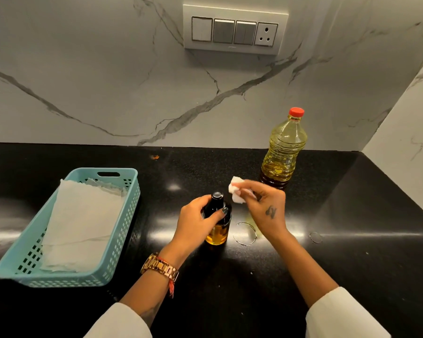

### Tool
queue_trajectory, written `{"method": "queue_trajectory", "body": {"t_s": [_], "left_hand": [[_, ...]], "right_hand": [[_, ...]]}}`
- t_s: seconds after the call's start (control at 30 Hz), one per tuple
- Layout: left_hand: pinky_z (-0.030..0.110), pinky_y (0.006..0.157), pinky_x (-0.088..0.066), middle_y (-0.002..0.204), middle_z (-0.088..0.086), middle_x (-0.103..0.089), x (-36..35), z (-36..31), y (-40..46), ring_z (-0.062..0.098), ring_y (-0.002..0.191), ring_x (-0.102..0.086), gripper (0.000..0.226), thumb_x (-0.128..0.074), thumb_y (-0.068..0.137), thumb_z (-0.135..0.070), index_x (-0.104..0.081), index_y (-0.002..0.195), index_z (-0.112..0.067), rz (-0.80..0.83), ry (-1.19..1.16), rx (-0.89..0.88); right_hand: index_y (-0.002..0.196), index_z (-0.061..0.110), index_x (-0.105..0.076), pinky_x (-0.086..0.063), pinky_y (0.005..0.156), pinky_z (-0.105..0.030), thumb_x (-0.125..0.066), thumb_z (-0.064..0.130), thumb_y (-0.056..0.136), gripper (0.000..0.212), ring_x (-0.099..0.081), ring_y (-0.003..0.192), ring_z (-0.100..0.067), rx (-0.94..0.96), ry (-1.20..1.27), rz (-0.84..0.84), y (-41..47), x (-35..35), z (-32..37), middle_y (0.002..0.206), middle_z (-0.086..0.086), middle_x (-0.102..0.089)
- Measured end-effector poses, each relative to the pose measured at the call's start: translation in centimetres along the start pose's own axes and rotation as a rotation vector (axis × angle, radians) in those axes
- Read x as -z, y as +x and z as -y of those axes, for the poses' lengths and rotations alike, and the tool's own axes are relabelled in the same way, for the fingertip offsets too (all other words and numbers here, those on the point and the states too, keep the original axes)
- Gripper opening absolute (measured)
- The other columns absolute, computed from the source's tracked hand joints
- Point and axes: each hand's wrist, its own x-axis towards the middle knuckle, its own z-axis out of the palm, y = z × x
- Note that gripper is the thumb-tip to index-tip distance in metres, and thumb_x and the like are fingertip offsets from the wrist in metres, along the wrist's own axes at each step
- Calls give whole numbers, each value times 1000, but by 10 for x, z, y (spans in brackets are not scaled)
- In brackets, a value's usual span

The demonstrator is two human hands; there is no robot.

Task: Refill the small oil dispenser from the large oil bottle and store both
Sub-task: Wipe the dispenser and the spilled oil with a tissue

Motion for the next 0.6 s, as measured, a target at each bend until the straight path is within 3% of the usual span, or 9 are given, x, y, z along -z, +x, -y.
{"method": "queue_trajectory", "body": {"t_s": [0.13, 0.23, 0.4, 0.5, 0.6], "left_hand": [[15, 75, -45, 94, -8, -64, 0, -4, 0, 4, 89, -59, 18, -68, 81, -18, -67, 99, -21, -29, -3, -13], [2, 77, -38, 105, -8, -52, 0, -4, 1, -3, 95, -51, 23, -68, 81, -13, -66, 103, -15, -67, 24, -58], [5, 67, -37, 84, -7, -50, -1, -5, 2, 1, 77, -51, 12, -71, 78, -12, -68, 89, -12, -118, 95, -119], [6, 67, -38, 83, -7, -53, 1, -6, 4, 1, 77, -53, 18, -72, 77, -14, -68, 94, -16, -100, 89, -124], [10, 79, -43, 95, -9, -60, 1, -6, 3, 3, 91, -57, 31, -71, 77, -12, -65, 105, -23, -86, 49, -113]], "right_hand": [[93, 18, -74, -52, 82, -31, -71, 12, 78, 17, -64, 96, -16, 208, -226, 168, 10, -12, 19, 103, -3, -71], [87, 17, -74, -53, 81, -29, -75, 22, 74, 14, -64, 95, -12, 217, -208, 185, 0, -21, 16, 101, 0, -71], [77, 9, -71, -51, 73, -15, -79, 11, 70, 10, -65, 88, 0, 44, 55, 35, -16, -16, 4, 92, 11, -68], [77, 7, -68, -49, 69, -11, -77, 8, 71, 11, -64, 83, 3, -31, 130, 98, -17, -12, 2, 88, 14, -67], [88, 18, -62, -48, 64, -12, -78, 16, 72, 22, -62, 79, 1, -126, 60, 211, -9, 0, -6, 83, 13, -65]]}}
